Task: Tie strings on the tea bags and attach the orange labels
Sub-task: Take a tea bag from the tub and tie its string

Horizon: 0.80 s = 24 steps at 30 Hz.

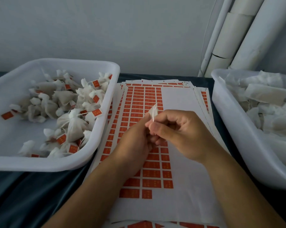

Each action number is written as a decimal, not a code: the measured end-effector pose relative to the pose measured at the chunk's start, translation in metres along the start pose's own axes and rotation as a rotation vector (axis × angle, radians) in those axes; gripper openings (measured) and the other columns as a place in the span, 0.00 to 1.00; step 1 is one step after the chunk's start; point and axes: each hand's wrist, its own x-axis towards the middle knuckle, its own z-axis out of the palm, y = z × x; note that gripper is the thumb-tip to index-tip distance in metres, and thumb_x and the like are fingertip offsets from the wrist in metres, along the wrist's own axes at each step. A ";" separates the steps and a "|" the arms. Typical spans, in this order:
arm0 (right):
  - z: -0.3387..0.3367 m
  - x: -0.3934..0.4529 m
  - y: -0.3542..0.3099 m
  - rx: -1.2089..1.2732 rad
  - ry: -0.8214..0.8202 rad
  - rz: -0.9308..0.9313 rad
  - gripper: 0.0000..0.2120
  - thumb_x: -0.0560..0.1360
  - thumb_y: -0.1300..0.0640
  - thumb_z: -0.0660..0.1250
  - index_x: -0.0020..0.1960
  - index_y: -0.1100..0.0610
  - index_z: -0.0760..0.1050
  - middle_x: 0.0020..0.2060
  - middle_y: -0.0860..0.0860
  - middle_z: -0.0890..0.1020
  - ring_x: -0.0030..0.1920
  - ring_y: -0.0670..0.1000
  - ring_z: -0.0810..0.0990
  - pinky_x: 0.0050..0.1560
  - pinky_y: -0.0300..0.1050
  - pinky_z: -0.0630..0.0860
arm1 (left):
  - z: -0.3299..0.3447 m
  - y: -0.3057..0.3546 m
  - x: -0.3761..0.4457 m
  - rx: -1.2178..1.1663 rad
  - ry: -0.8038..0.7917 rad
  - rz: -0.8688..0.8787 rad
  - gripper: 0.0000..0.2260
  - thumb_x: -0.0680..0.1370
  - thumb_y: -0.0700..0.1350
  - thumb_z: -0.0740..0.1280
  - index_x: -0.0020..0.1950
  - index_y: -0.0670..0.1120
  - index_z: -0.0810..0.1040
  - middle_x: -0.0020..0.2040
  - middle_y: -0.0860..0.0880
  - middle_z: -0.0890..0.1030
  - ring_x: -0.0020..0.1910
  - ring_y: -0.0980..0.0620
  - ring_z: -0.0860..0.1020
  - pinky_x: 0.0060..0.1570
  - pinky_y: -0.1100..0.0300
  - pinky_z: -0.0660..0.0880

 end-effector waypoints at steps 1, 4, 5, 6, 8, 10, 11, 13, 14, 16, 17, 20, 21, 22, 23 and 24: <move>0.001 0.000 0.002 -0.024 -0.015 0.016 0.08 0.78 0.51 0.70 0.53 0.54 0.85 0.43 0.48 0.87 0.44 0.52 0.87 0.45 0.45 0.85 | -0.002 0.001 0.001 -0.040 0.010 0.003 0.22 0.88 0.53 0.51 0.60 0.44 0.83 0.57 0.34 0.81 0.59 0.38 0.81 0.59 0.46 0.81; 0.000 0.001 0.008 -0.094 -0.047 0.071 0.08 0.78 0.50 0.70 0.53 0.51 0.85 0.44 0.45 0.87 0.45 0.49 0.87 0.46 0.41 0.84 | -0.005 0.002 0.002 -0.114 0.094 0.017 0.21 0.87 0.53 0.53 0.60 0.45 0.84 0.54 0.41 0.85 0.53 0.44 0.84 0.48 0.54 0.81; -0.001 0.001 0.010 -0.123 -0.056 0.084 0.08 0.79 0.50 0.69 0.53 0.51 0.85 0.43 0.44 0.87 0.45 0.48 0.87 0.46 0.40 0.84 | -0.006 0.002 0.002 -0.155 0.124 0.004 0.20 0.86 0.53 0.55 0.60 0.46 0.84 0.55 0.41 0.85 0.54 0.45 0.85 0.48 0.55 0.80; -0.001 0.001 0.012 -0.154 -0.060 0.096 0.08 0.79 0.49 0.69 0.52 0.50 0.85 0.43 0.43 0.87 0.45 0.47 0.87 0.46 0.39 0.84 | -0.007 0.001 0.003 -0.186 0.148 -0.005 0.19 0.86 0.53 0.56 0.60 0.46 0.84 0.56 0.42 0.85 0.56 0.44 0.84 0.49 0.54 0.80; -0.003 0.002 0.016 -0.221 -0.050 0.118 0.07 0.79 0.48 0.69 0.51 0.48 0.85 0.42 0.41 0.86 0.44 0.45 0.87 0.45 0.39 0.84 | -0.009 0.001 0.003 -0.233 0.183 -0.007 0.17 0.84 0.50 0.58 0.61 0.44 0.84 0.58 0.41 0.84 0.58 0.42 0.83 0.51 0.53 0.81; -0.005 0.004 0.019 -0.308 -0.024 0.128 0.06 0.79 0.47 0.69 0.49 0.45 0.85 0.41 0.39 0.86 0.43 0.44 0.86 0.46 0.42 0.85 | -0.009 0.003 0.003 -0.251 0.201 0.006 0.17 0.83 0.48 0.59 0.64 0.40 0.80 0.59 0.38 0.83 0.60 0.41 0.83 0.53 0.52 0.82; -0.007 0.004 0.020 -0.341 -0.013 0.129 0.05 0.79 0.47 0.69 0.48 0.44 0.84 0.41 0.39 0.85 0.43 0.43 0.86 0.47 0.43 0.85 | -0.008 0.004 0.003 -0.238 0.204 0.013 0.19 0.83 0.49 0.59 0.66 0.39 0.77 0.59 0.38 0.83 0.60 0.41 0.82 0.55 0.51 0.81; -0.009 0.005 0.021 -0.360 0.003 0.130 0.04 0.79 0.46 0.69 0.47 0.42 0.83 0.40 0.38 0.85 0.43 0.43 0.86 0.47 0.43 0.85 | -0.006 0.005 0.002 -0.182 0.200 0.029 0.19 0.84 0.54 0.59 0.68 0.43 0.76 0.58 0.40 0.84 0.59 0.42 0.83 0.59 0.48 0.80; -0.011 0.005 0.022 -0.359 0.011 0.128 0.05 0.79 0.45 0.68 0.47 0.42 0.82 0.40 0.39 0.85 0.43 0.43 0.86 0.46 0.42 0.85 | -0.005 0.005 0.001 -0.136 0.204 0.031 0.17 0.83 0.57 0.59 0.65 0.49 0.76 0.57 0.42 0.85 0.59 0.43 0.83 0.62 0.46 0.78; -0.015 0.005 0.022 -0.336 0.030 0.129 0.06 0.79 0.45 0.68 0.48 0.44 0.82 0.41 0.40 0.85 0.42 0.43 0.86 0.43 0.39 0.84 | -0.003 0.006 -0.002 -0.019 0.211 0.001 0.14 0.82 0.63 0.59 0.50 0.60 0.83 0.55 0.46 0.86 0.58 0.45 0.84 0.65 0.43 0.75; -0.016 0.006 0.022 -0.308 0.041 0.137 0.06 0.79 0.46 0.68 0.48 0.45 0.83 0.41 0.40 0.85 0.42 0.44 0.86 0.41 0.37 0.83 | -0.003 0.006 -0.003 0.066 0.212 -0.016 0.17 0.80 0.66 0.59 0.44 0.64 0.84 0.54 0.49 0.86 0.57 0.47 0.84 0.65 0.43 0.75; -0.018 0.007 0.023 -0.215 0.130 0.176 0.07 0.81 0.48 0.68 0.49 0.48 0.83 0.39 0.43 0.86 0.40 0.46 0.86 0.38 0.35 0.81 | -0.004 0.004 -0.005 0.415 0.250 0.022 0.23 0.76 0.74 0.56 0.47 0.62 0.84 0.46 0.62 0.85 0.48 0.57 0.85 0.51 0.55 0.78; -0.018 0.007 0.023 -0.192 0.174 0.187 0.07 0.81 0.49 0.68 0.49 0.49 0.83 0.39 0.43 0.86 0.39 0.46 0.86 0.38 0.35 0.81 | -0.005 0.003 -0.005 0.516 0.291 0.040 0.23 0.76 0.74 0.57 0.48 0.59 0.82 0.41 0.63 0.84 0.43 0.59 0.85 0.44 0.60 0.76; -0.018 0.008 0.024 -0.177 0.213 0.194 0.07 0.81 0.50 0.67 0.50 0.49 0.83 0.38 0.42 0.86 0.39 0.46 0.86 0.37 0.35 0.81 | -0.007 0.003 -0.004 0.594 0.306 0.053 0.22 0.75 0.73 0.59 0.48 0.57 0.80 0.37 0.62 0.83 0.38 0.61 0.84 0.39 0.62 0.74; -0.018 0.008 0.024 -0.170 0.243 0.195 0.07 0.82 0.50 0.67 0.51 0.49 0.83 0.39 0.42 0.86 0.39 0.45 0.86 0.38 0.36 0.82 | -0.007 0.003 -0.003 0.656 0.283 0.055 0.21 0.75 0.71 0.61 0.46 0.55 0.79 0.33 0.60 0.82 0.34 0.61 0.83 0.36 0.63 0.74; -0.018 0.008 0.023 -0.167 0.262 0.191 0.07 0.82 0.50 0.67 0.51 0.49 0.83 0.39 0.42 0.86 0.40 0.45 0.87 0.38 0.36 0.82 | -0.008 0.001 -0.001 0.710 0.233 0.055 0.20 0.76 0.69 0.64 0.45 0.53 0.79 0.30 0.57 0.81 0.30 0.60 0.81 0.33 0.63 0.75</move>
